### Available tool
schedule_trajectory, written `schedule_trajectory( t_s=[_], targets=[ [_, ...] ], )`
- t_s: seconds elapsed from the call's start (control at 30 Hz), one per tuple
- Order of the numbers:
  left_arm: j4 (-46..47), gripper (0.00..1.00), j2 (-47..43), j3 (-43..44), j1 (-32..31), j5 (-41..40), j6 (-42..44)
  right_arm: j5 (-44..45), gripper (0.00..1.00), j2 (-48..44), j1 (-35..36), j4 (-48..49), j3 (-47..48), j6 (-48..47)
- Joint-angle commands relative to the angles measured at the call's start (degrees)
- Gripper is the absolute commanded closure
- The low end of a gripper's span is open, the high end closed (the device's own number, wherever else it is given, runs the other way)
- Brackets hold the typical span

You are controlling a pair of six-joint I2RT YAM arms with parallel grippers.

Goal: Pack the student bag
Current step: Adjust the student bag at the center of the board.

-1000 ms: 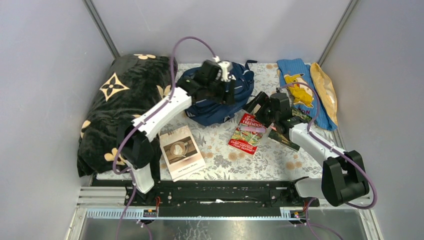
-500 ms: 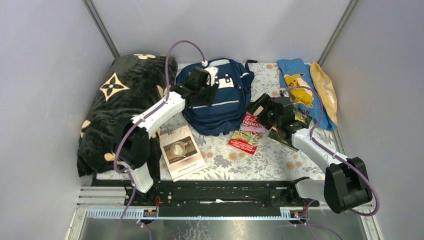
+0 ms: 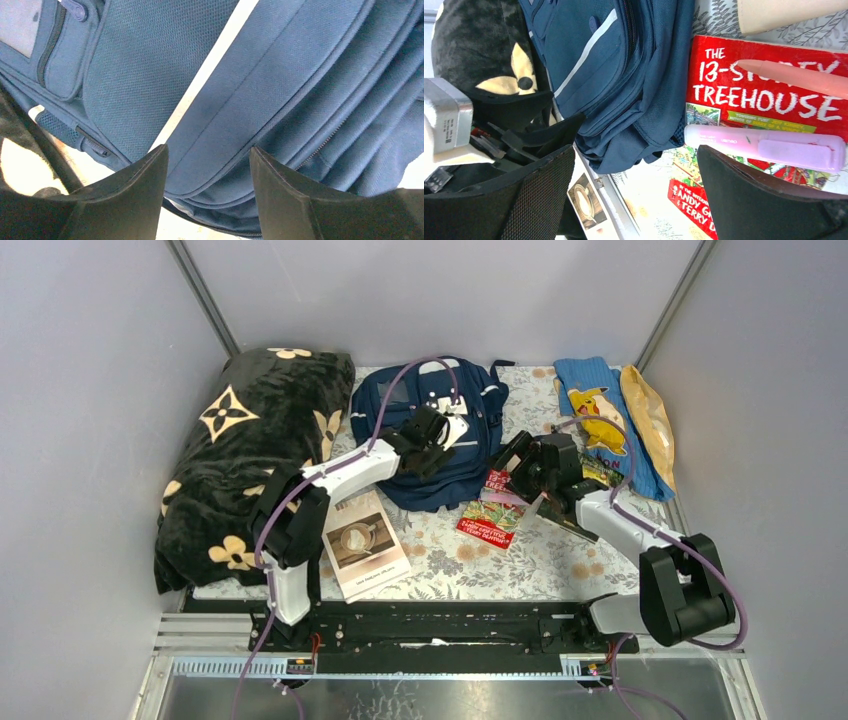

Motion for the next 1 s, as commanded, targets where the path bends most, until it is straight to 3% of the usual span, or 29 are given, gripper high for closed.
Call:
schedule_trajectory(
  t_s=[0.0, 0.13, 0.27, 0.3, 0.63, 0.9, 0.97],
  targets=[
    [7.5, 0.34, 2.5, -1.3, 0.3, -7.4, 3.2, -4.4, 0.01, 2.2, 0.2, 5.2, 1.4, 3.1],
    [10.6, 0.47, 3.1, -1.2, 0.3, -9.8, 3.3, -5.6, 0.01, 4.4, 1.6, 6.5, 1.6, 4.7],
    [11.7, 0.93, 4.0, 0.8, 0.4, -13.6, 2.8, -6.4, 0.01, 6.9, 3.8, 8.1, 2.0, 6.3],
    [11.3, 0.98, 4.3, 1.8, 0.4, -14.9, 2.3, -6.4, 0.02, 7.5, 4.2, 8.3, 2.1, 6.5],
    [10.6, 1.00, -0.5, 5.7, 0.8, -15.9, -1.9, -6.7, 0.03, 17.0, 6.3, 12.3, 8.3, 8.4],
    [-0.4, 1.00, -3.2, 15.0, 3.5, -8.4, -11.4, -3.7, 0.06, 26.3, 6.7, 13.8, 15.4, 9.0],
    [-3.9, 1.00, -3.5, 17.6, 4.3, -6.8, -13.5, -4.7, 0.12, 28.8, 6.7, 13.7, 17.9, 8.7]
  ],
)
